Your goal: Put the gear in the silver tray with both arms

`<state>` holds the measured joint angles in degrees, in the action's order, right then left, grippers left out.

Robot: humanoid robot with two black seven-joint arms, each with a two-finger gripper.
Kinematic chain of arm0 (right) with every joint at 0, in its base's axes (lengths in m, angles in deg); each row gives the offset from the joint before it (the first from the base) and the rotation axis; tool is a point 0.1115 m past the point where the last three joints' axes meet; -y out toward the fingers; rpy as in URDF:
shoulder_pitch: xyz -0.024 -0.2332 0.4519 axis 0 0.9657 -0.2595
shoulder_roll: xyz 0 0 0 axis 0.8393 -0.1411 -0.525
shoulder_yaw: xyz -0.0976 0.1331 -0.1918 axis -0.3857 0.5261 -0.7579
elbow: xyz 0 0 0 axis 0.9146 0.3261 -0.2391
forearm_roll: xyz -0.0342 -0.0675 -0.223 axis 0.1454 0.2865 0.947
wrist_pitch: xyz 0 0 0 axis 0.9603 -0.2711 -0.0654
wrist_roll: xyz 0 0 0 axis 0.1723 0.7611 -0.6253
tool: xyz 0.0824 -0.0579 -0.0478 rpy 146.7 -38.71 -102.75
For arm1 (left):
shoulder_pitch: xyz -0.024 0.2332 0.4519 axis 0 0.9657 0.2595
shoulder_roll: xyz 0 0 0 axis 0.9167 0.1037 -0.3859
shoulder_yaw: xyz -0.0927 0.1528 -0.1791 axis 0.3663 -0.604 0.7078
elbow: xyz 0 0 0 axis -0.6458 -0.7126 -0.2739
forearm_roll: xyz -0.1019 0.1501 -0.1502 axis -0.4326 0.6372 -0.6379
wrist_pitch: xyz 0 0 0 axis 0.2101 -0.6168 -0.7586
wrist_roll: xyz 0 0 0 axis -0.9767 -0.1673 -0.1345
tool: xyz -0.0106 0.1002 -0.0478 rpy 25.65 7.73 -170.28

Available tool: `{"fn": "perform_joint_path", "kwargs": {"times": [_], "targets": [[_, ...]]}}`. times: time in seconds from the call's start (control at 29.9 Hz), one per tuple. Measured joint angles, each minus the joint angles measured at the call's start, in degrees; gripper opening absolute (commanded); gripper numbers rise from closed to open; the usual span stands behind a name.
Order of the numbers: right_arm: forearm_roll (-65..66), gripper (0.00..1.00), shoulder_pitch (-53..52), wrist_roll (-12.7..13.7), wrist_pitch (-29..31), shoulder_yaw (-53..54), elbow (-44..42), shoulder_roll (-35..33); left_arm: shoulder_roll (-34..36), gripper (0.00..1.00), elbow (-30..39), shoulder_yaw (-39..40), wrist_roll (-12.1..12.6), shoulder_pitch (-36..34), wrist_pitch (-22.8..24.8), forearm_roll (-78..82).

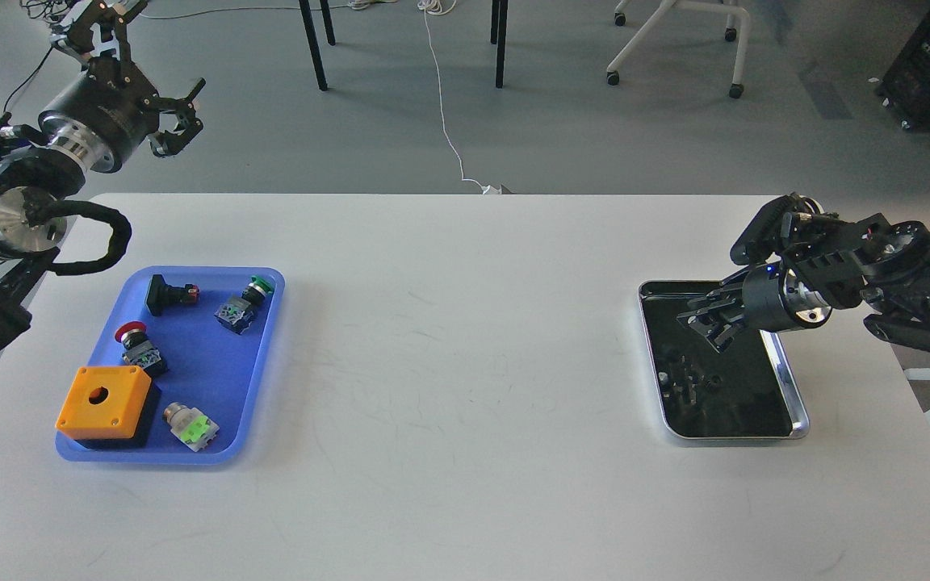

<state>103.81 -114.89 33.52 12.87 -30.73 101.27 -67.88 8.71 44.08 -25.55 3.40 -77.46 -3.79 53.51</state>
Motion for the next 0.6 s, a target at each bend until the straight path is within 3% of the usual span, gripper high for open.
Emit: {"fn": "perform_joint_path", "kwargs": {"times": [0.17, 0.27, 0.4, 0.47, 0.5, 0.6], "targets": [[1.73, 0.24, 6.24, 0.0, -3.76, 0.05, -6.56, 0.39, -0.14, 0.98, 0.0, -0.05, 0.01, 0.03, -0.16, 0.0], [1.75, 0.5, 7.32, 0.0, -4.63, 0.54, -7.09, 0.63, -0.1, 0.98, 0.0, -0.06, 0.01, 0.03, -0.16, 0.0], [1.54, 0.72, 7.44, 0.0, -5.57, 1.07, -6.43, 0.14, 0.06, 0.98, -0.01, -0.13, 0.01, 0.03, -0.16, 0.0], [1.51, 0.89, 7.24, -0.01, -6.24, 1.22, -5.73, -0.24, 0.06, 0.98, -0.01, -0.14, 0.01, 0.03, -0.16, 0.0], [1.47, 0.95, 6.96, 0.0, -6.76, 1.31, -5.44, -0.62, 0.07, 0.98, -0.01, -0.14, 0.01, 0.03, -0.16, 0.0], [1.34, 0.97, 5.77, -0.01, -7.9, 1.91, -4.16, -2.41, 0.17, 0.98, -0.01, -0.14, 0.01, 0.03, -0.28, 0.0]]}}
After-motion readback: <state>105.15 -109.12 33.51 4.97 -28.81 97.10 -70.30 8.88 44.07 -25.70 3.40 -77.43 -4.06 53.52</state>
